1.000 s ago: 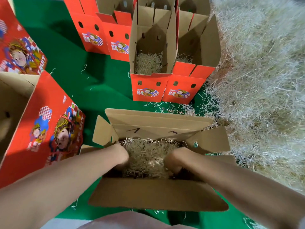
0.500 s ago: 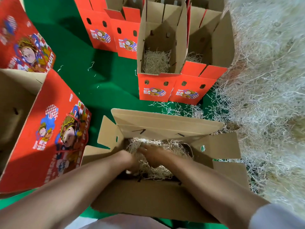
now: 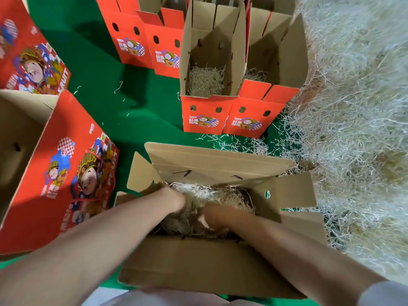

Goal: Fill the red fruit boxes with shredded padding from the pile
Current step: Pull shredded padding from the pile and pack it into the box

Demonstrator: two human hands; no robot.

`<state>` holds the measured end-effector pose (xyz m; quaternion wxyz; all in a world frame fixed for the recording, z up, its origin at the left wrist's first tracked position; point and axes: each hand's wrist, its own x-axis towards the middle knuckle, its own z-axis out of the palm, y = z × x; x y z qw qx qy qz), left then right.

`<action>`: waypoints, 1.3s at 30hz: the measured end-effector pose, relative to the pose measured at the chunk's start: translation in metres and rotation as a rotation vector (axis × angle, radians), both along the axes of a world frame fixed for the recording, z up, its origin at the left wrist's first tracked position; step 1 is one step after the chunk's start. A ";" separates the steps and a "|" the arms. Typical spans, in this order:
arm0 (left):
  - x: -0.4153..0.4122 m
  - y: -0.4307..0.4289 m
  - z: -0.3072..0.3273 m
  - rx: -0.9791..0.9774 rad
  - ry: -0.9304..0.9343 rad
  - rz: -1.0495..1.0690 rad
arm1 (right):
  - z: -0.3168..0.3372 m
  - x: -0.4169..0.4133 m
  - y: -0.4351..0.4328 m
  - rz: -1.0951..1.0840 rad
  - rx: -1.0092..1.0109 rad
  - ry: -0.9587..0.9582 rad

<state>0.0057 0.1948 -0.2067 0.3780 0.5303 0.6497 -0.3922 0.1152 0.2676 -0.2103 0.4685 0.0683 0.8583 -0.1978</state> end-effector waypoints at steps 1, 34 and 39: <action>0.000 -0.004 -0.006 -0.098 0.090 -0.078 | 0.003 0.004 -0.002 0.056 -0.003 -0.044; 0.018 0.012 -0.004 0.521 -0.144 0.200 | 0.012 0.018 0.038 0.345 0.349 -0.037; 0.003 -0.019 -0.012 0.101 0.073 0.141 | 0.005 0.030 0.040 0.347 0.309 -0.121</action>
